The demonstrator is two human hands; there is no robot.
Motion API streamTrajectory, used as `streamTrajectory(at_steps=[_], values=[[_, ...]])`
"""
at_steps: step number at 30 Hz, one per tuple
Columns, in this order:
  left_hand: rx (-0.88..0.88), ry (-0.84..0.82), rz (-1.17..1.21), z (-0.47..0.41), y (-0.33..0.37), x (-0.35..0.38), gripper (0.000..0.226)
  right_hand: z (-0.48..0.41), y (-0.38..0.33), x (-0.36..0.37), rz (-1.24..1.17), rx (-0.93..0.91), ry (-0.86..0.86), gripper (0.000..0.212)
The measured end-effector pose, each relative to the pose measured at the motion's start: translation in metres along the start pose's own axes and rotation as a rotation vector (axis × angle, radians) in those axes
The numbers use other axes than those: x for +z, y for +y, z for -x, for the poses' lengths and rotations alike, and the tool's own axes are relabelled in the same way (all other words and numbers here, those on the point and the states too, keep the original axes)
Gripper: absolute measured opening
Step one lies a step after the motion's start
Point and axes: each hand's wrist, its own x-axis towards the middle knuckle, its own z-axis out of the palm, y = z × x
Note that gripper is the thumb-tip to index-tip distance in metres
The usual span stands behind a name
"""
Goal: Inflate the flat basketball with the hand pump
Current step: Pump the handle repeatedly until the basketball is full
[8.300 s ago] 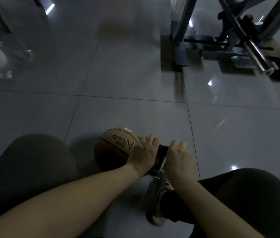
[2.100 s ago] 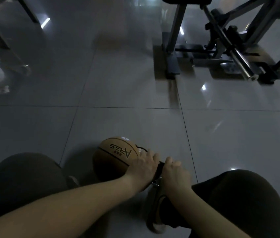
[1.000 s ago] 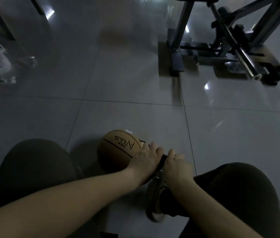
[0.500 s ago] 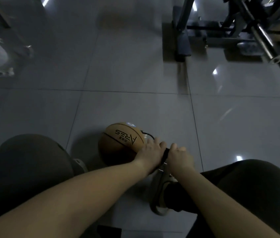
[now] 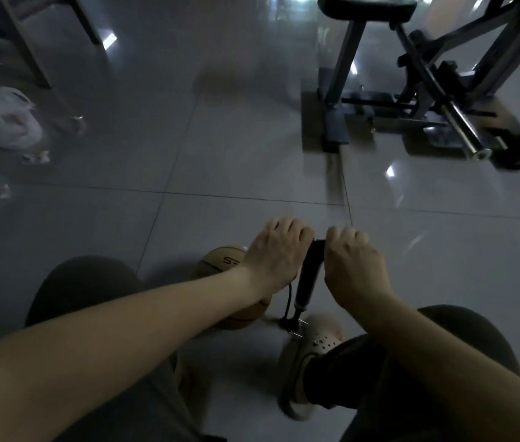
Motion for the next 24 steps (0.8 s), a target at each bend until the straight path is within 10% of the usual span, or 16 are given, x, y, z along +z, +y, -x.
streamTrajectory(at_steps=[24], values=[[-0.074,-0.471,-0.005,0.018,0.046,0.108,0.028,-0.004,-0.003,0.112,-0.046,0.0,-0.515,0.037]])
